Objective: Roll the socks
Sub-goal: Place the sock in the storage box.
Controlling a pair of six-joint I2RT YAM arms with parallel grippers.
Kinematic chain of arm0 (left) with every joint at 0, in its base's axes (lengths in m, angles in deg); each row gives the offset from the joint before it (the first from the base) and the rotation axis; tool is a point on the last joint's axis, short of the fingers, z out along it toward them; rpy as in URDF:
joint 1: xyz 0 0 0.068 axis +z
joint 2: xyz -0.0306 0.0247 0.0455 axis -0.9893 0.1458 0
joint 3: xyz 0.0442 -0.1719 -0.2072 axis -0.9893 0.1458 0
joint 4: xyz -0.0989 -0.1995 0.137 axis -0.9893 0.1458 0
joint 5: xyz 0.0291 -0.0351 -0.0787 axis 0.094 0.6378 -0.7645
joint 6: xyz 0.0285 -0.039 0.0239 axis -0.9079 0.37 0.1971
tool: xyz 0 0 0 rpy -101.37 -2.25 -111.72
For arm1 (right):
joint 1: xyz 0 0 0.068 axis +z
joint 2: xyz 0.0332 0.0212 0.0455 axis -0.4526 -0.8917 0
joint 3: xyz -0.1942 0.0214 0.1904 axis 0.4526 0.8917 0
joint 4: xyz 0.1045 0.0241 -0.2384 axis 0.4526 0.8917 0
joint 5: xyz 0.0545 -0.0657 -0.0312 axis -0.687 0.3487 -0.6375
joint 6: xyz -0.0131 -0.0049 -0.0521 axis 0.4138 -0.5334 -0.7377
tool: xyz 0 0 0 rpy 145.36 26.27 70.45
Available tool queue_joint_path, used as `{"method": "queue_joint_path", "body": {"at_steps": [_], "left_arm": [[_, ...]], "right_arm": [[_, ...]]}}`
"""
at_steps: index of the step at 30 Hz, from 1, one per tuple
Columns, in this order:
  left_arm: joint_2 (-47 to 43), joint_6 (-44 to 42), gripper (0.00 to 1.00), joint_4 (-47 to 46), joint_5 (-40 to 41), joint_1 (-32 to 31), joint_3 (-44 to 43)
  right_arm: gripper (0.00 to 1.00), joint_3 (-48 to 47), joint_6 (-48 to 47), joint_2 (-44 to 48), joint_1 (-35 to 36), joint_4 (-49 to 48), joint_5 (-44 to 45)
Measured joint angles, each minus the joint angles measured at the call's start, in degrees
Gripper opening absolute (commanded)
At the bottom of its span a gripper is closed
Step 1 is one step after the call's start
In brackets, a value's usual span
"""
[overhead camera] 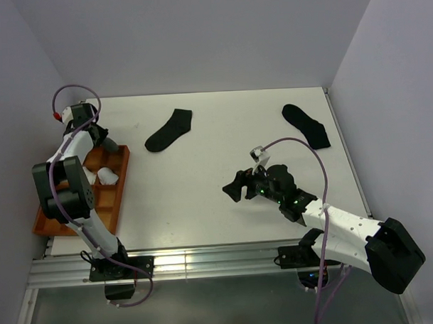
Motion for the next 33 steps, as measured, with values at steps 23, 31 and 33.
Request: {"method": "queue_joint_path", "body": {"at_steps": [23,31,33], "left_arm": [[0.42,-1.29,0.00,1.68,6.32,-3.80,3.76],[0.72,-2.75,0.00,5.44,5.73,-4.39,3.43],[1.60,-2.80,0.00,6.71,5.57,-4.39,2.75]], "right_arm": [[0.87,0.02,-0.63,-0.22,0.24,-0.44,0.28],[0.87,0.02,-0.68,-0.22,0.42,-0.46,0.52],[0.87,0.02,-0.70,-0.22,0.48,-0.46,0.66]]}}
